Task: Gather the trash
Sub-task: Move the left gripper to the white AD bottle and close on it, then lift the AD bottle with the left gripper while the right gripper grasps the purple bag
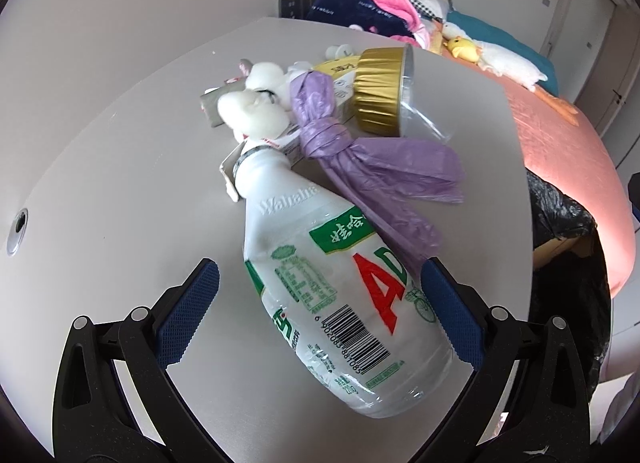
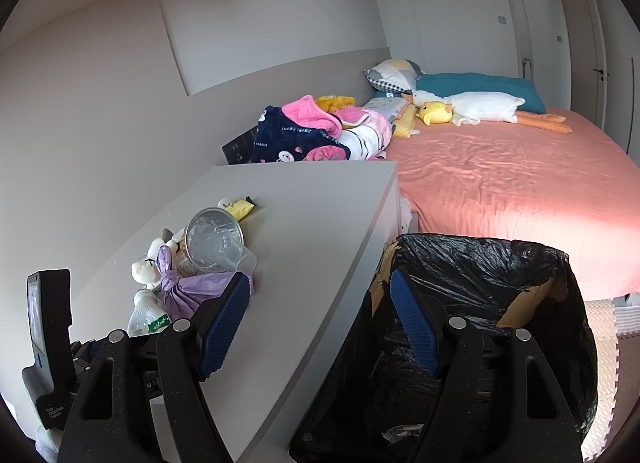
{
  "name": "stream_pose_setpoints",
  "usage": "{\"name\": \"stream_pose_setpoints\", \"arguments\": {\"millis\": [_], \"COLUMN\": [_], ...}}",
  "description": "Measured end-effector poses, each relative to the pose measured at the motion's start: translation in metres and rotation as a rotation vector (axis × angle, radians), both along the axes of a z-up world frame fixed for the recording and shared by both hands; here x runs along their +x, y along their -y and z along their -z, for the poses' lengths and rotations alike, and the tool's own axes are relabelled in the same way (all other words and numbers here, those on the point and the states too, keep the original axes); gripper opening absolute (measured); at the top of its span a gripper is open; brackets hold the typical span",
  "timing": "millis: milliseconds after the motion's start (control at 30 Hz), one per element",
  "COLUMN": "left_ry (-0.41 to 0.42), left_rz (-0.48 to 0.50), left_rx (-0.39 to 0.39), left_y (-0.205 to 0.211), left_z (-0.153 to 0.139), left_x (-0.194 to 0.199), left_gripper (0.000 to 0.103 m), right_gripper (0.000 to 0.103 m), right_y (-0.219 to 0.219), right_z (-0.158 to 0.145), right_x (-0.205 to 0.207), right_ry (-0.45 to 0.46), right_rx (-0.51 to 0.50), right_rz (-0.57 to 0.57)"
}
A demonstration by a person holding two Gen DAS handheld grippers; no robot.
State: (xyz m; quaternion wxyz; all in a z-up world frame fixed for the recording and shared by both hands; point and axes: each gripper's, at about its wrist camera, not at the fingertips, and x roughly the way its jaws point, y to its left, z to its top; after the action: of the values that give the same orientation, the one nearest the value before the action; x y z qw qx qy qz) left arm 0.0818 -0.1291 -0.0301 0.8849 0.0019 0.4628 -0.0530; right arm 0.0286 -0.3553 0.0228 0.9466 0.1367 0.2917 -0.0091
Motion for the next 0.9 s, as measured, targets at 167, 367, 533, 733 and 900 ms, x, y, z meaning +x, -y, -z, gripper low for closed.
{"name": "stream_pose_setpoints", "arguments": {"millis": [167, 367, 533, 733, 900], "left_ry": [-0.027, -0.016, 0.008, 0.051, 0.084], "left_rz": [-0.017, -0.027, -0.009, -0.014, -0.040], "left_rx": [-0.040, -0.047, -0.071, -0.086, -0.097], "left_y": [-0.013, -0.023, -0.030, -0.042, -0.058], "left_z": [0.005, 0.004, -0.001, -0.016, -0.029], "left_x": [0.002, -0.001, -0.004, -0.009, -0.010], "left_gripper": [0.084, 0.058, 0.055, 0.055, 0.055], "right_gripper": [0.074, 0.074, 0.074, 0.074, 0.074], "right_y": [-0.006, -0.019, -0.030, -0.047, -0.064], "right_z": [0.003, 0.007, 0.009, 0.012, 0.016], "right_x": [0.004, 0.009, 0.012, 0.020, 0.028], "right_ry": [-0.008, -0.021, -0.033, -0.051, -0.065], "right_rx": [0.000, -0.004, -0.010, -0.008, -0.015], "right_rz": [-0.021, -0.057, -0.087, -0.129, -0.171]}}
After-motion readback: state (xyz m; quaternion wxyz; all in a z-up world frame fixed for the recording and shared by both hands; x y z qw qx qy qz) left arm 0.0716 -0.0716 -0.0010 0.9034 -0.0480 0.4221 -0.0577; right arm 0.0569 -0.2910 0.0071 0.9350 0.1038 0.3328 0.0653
